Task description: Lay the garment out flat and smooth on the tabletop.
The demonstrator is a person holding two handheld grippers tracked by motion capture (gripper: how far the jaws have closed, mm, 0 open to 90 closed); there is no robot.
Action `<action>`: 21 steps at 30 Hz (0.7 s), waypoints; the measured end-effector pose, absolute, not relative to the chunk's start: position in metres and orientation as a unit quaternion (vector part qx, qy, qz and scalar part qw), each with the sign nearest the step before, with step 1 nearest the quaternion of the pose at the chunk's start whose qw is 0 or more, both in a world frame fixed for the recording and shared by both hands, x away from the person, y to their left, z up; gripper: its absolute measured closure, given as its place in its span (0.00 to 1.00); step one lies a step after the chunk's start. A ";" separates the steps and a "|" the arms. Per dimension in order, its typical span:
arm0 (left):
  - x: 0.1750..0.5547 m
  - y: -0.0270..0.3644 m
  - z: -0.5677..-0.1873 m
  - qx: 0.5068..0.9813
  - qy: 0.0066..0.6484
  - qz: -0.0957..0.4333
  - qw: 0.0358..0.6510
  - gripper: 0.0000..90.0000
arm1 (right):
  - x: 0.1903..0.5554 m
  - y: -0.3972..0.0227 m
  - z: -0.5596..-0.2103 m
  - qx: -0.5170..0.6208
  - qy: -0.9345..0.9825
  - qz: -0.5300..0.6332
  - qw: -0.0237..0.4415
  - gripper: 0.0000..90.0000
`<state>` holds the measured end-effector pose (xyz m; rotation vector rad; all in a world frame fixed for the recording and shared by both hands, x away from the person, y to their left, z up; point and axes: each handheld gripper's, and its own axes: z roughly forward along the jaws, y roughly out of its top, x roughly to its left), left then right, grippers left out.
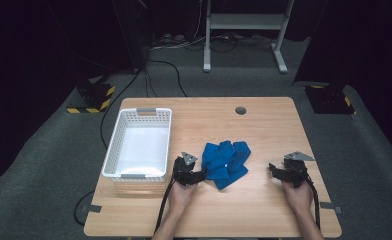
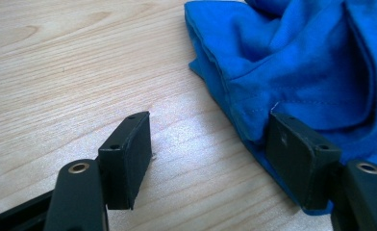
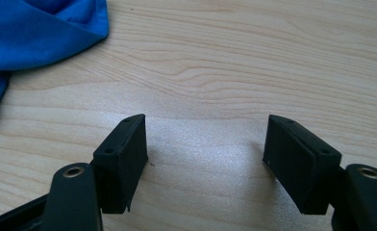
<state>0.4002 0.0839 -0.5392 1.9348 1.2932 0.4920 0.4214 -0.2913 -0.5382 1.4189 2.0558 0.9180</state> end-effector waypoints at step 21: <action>0.395 0.078 -0.516 0.757 0.458 0.172 0.432 0.36 | 0.418 -0.261 -0.523 0.464 0.774 0.379 0.204 0.34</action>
